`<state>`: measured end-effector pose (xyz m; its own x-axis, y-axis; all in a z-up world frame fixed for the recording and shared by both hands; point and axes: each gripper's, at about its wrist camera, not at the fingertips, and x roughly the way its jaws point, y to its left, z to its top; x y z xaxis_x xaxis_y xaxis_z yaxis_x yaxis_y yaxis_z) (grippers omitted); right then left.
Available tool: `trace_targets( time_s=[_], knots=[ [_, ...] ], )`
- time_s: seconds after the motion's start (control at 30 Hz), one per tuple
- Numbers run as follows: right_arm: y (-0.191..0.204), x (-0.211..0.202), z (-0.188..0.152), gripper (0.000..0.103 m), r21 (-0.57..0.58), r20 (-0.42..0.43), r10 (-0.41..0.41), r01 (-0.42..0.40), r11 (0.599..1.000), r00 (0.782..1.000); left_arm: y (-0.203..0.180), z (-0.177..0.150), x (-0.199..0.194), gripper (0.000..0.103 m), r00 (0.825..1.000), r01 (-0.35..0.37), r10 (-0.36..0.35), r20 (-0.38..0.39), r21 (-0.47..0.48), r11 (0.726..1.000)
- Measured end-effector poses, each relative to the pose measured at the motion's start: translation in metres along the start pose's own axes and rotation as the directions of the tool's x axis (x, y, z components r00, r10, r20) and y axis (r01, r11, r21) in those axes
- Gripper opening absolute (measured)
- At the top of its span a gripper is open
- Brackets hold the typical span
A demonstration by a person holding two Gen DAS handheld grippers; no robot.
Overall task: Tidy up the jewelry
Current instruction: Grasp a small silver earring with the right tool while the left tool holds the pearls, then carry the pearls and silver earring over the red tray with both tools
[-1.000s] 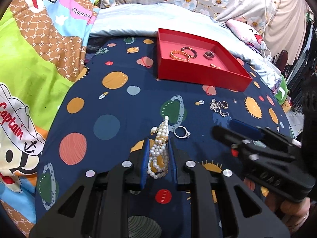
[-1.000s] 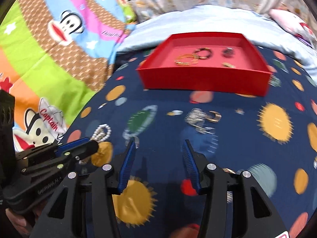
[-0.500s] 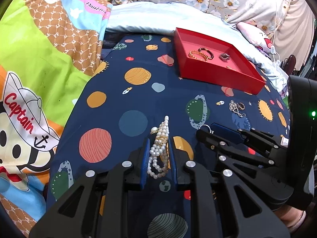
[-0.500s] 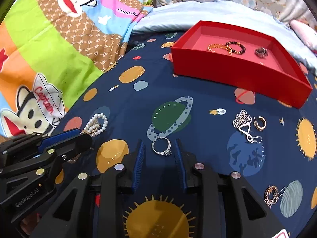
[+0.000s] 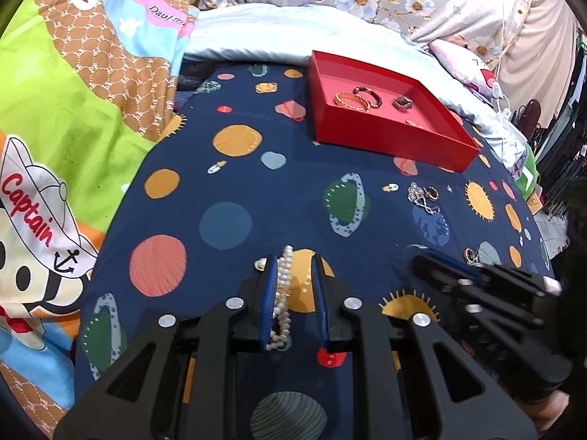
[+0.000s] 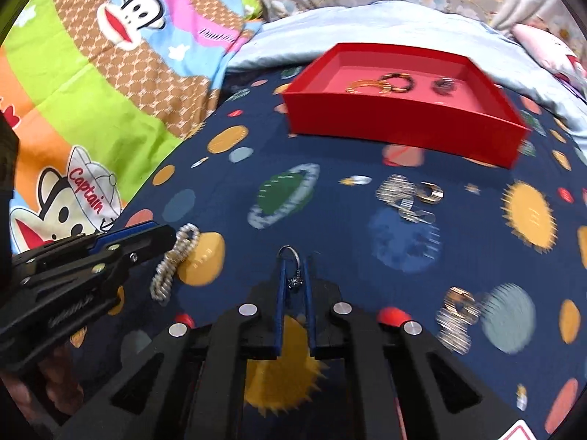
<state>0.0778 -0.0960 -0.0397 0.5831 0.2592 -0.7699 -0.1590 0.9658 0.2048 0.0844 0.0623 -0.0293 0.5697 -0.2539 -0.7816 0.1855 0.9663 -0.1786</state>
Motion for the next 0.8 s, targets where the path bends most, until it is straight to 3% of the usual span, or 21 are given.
trace_targets(
  time_s=[0.13,0.17,0.27,0.37,0.47,0.53,0.6,0.63,0.8],
  knots=[
    [-0.029,-0.023,-0.011,0.009,0.061,0.011,-0.031,0.03,0.998,0.999,-0.004,-0.003,0.003,0.02,1.0,-0.008,0.008,-0.013,0.015,1.0],
    [-0.037,-0.028,-0.013,0.009,0.079,0.011,-0.038,0.037,0.996,0.999,-0.004,-0.003,0.004,0.024,1.0,-0.006,0.006,-0.018,0.014,1.0],
    [-0.053,-0.038,-0.018,0.009,0.121,0.013,-0.045,0.043,0.992,0.999,0.0,-0.006,0.006,0.047,0.999,-0.037,0.037,-0.018,-0.001,0.999],
    [-0.058,-0.041,-0.019,0.009,0.13,0.018,-0.051,0.048,0.99,0.999,0.003,-0.008,0.011,0.048,0.998,-0.058,0.058,-0.029,0.001,0.998],
    [-0.057,-0.041,-0.017,0.009,0.13,0.026,-0.044,0.04,0.991,0.999,0.005,-0.011,0.018,0.046,0.997,-0.06,0.06,-0.047,0.001,0.998],
    [-0.055,-0.04,-0.016,0.009,0.129,0.028,-0.038,0.034,0.991,0.999,0.003,-0.014,0.02,0.032,0.997,-0.071,0.071,-0.036,0.007,0.997],
    [-0.054,-0.04,-0.014,0.009,0.126,0.029,-0.036,0.032,0.992,0.999,0.0,-0.014,0.02,0.026,0.998,-0.052,0.052,-0.038,0.019,0.998],
    [-0.053,-0.039,-0.014,0.009,0.126,0.029,-0.035,0.032,0.992,0.999,-0.001,-0.014,0.021,0.016,0.998,-0.042,0.043,-0.041,0.021,0.999],
    [-0.052,-0.042,-0.01,0.009,0.129,0.037,-0.038,0.033,0.991,0.999,-0.003,-0.014,0.019,0.015,0.999,0.001,-0.001,-0.047,0.007,1.0]
  ],
)
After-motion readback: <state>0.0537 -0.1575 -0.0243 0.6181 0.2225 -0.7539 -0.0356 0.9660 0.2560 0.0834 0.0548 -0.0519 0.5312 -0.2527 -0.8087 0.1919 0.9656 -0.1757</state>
